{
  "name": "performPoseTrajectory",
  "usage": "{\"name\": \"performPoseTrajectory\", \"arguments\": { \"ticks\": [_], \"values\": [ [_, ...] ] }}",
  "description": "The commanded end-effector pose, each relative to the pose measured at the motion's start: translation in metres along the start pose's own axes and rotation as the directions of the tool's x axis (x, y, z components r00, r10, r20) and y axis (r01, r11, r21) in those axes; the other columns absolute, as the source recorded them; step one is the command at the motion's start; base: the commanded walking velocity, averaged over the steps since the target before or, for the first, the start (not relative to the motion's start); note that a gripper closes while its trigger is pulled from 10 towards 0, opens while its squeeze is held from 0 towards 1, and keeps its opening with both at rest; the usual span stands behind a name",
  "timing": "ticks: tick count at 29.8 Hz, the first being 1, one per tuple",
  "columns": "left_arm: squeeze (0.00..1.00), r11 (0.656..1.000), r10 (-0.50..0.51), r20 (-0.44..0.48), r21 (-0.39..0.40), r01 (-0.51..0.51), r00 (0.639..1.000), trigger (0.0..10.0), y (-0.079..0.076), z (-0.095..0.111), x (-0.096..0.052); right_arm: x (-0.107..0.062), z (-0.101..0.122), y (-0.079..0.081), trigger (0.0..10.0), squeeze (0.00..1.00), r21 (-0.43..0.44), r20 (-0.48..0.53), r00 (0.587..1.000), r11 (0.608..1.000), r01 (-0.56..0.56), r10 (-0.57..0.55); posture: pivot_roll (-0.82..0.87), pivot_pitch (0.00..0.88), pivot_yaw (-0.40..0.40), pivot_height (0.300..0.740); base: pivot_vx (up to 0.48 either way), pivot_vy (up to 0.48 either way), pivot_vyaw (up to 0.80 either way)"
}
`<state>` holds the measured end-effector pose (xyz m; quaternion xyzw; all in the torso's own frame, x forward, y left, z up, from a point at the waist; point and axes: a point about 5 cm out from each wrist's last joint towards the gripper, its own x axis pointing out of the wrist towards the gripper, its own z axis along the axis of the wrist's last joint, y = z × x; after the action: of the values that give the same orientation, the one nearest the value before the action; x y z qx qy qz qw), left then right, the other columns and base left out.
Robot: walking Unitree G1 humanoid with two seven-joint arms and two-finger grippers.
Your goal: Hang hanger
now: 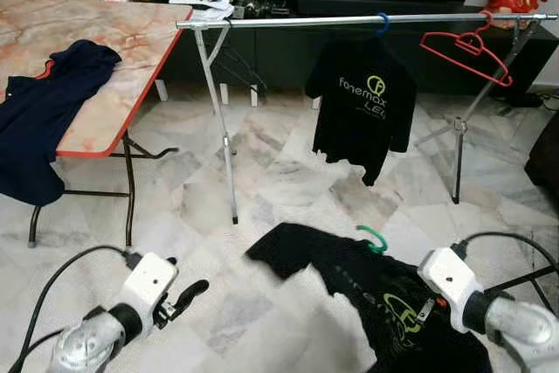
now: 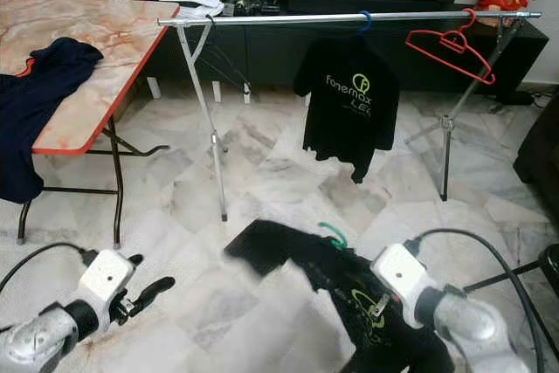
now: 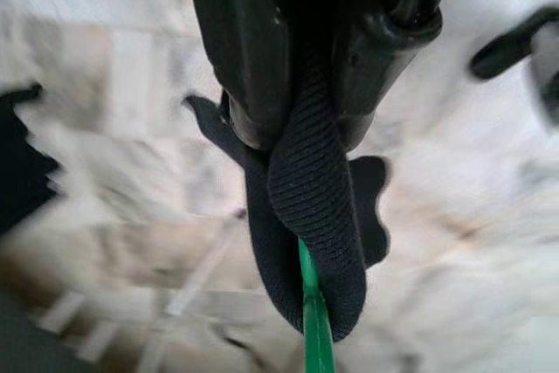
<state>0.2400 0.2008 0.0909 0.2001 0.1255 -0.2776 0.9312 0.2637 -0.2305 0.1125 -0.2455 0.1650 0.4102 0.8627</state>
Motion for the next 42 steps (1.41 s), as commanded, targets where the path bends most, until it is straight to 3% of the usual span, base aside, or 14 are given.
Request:
{"name": "performPoseTrajectory", "arguments": {
  "ticks": [1,4,6,10,15,24,34,42],
  "values": [
    [0.00,0.998,-0.055,-0.027,0.033,0.056,0.998,10.0,-0.006,0.001,0.002,0.000,0.014,0.002,10.0,0.00,-0.062,0.020,0.995,0.994,-0.095,0.096,0.03,0.072,-0.023,0.740,0.000,0.000,0.00],
    [0.00,0.998,-0.061,-0.039,0.027,0.062,0.997,10.0,-0.007,-0.001,0.004,0.003,0.021,0.001,10.0,0.00,-0.085,0.033,0.992,0.989,-0.120,0.123,0.03,0.071,-0.022,0.740,0.000,0.000,0.00],
    [0.00,0.992,-0.058,-0.113,0.108,0.070,0.992,10.0,-0.005,-0.012,0.005,0.008,0.027,0.002,10.0,0.00,-0.089,0.059,0.986,0.985,-0.148,0.154,0.03,0.066,-0.031,0.740,0.000,0.000,0.00],
    [0.00,0.996,-0.053,-0.106,0.066,0.061,0.993,10.0,-0.004,-0.012,0.005,0.012,0.029,0.005,10.0,0.00,-0.117,0.038,0.979,0.974,-0.195,0.201,0.02,0.063,-0.031,0.740,0.000,0.000,0.00],
    [0.00,0.991,-0.092,-0.129,0.085,0.103,0.987,10.0,-0.007,-0.014,0.009,0.017,0.044,0.010,10.0,0.00,-0.123,0.102,0.963,0.964,-0.237,0.250,0.01,0.051,-0.025,0.740,0.000,0.000,0.00],
    [0.00,0.971,-0.168,-0.203,0.136,0.198,0.965,10.0,-0.015,-0.025,0.015,0.019,0.053,0.015,10.0,0.00,-0.150,0.119,0.942,0.943,-0.296,0.315,0.03,0.042,-0.024,0.740,0.000,0.000,0.00],
    [0.00,0.967,-0.147,-0.270,0.164,0.196,0.952,10.0,-0.014,-0.041,0.021,0.019,0.070,0.017,10.0,0.00,-0.226,0.115,0.902,0.895,-0.384,0.416,0.05,0.075,-0.052,0.740,0.000,0.000,0.00],
    [0.00,0.985,-0.098,-0.278,0.112,0.133,0.956,10.0,-0.012,-0.055,0.023,0.020,0.075,0.011,10.0,0.00,-0.242,0.111,0.895,0.885,-0.398,0.433,0.05,0.091,-0.071,0.740,0.000,0.000,0.00]
  ]
}}
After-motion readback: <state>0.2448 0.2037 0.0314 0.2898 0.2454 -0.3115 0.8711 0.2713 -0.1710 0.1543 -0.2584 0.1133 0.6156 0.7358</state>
